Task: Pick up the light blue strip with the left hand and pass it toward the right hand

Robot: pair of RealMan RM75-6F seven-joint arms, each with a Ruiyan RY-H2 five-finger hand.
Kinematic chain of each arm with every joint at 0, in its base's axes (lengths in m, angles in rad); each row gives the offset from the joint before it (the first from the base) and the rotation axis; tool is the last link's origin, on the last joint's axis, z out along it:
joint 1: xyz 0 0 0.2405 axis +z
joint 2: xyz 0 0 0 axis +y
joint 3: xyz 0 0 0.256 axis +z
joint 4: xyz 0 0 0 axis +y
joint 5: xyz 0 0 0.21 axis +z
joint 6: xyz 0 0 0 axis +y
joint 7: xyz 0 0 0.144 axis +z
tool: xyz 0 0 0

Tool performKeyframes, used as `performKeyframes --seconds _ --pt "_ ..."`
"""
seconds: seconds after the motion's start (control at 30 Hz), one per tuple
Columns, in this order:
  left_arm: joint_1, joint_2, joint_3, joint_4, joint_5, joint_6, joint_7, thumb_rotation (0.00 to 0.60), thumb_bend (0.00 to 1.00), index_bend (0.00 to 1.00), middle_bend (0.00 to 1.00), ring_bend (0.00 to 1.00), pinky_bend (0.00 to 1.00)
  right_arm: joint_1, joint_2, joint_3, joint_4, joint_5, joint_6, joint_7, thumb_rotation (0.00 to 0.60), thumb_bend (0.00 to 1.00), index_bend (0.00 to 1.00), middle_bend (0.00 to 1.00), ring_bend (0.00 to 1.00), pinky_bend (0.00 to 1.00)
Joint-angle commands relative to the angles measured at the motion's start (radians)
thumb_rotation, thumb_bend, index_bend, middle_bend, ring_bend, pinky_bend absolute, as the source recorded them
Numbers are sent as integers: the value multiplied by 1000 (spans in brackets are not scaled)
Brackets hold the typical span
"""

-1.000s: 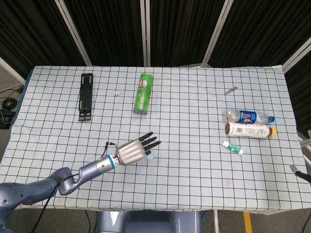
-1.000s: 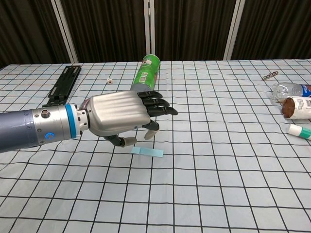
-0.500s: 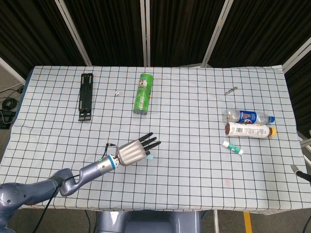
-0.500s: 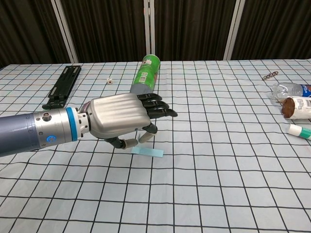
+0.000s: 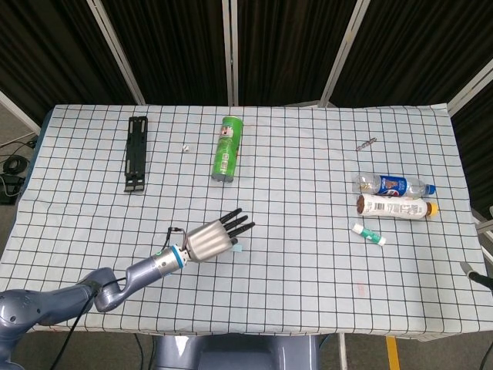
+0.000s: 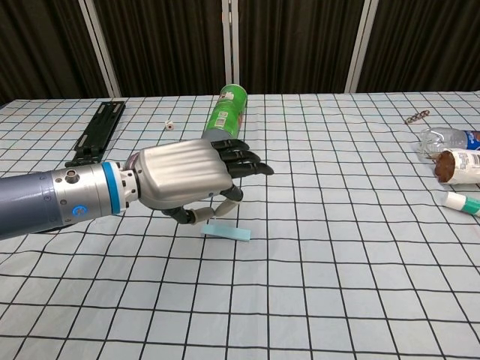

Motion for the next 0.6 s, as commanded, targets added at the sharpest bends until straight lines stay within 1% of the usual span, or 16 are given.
performKeyframes --seconds 0.03,0.17,0.27,0.3,0.37,0.4,0.5,0.6 --pt "0 16 -13 -27 -15 7 0 600 533 751 0 0 0 4 -4 -5 -1 -2 -10 -4 600 0 91 0 0 0" --pt "-5 49 -49 -95 -51 7 9 600 563 810 0 0 0 23 -10 -15 -6 -10 -53 3 600 0 96 0 0 0" --pt "-7 78 -85 -164 -96 -6 17 600 565 836 0 0 0 51 -6 -24 -13 -24 -112 35 600 0 109 0 0 0" --pt "-3 98 -122 -227 -157 -24 10 600 565 841 0 0 0 85 -2 -30 -23 -47 -168 59 600 0 117 0 0 0" --pt "-3 135 -159 -316 -231 -65 58 600 565 847 0 0 0 121 7 -30 -28 -60 -225 84 600 0 135 0 0 0" --pt "-3 146 -171 -343 -256 -76 77 600 565 847 0 0 0 133 9 -30 -32 -65 -244 93 600 0 152 0 0 0" --pt "-6 197 -235 -479 -395 -110 193 600 566 850 0 0 0 214 10 -25 -56 -82 -359 116 600 0 208 0 0 0" --pt "-9 216 -260 -538 -466 -117 255 600 572 851 0 0 0 247 4 -16 -67 -78 -399 117 600 0 254 0 0 0"
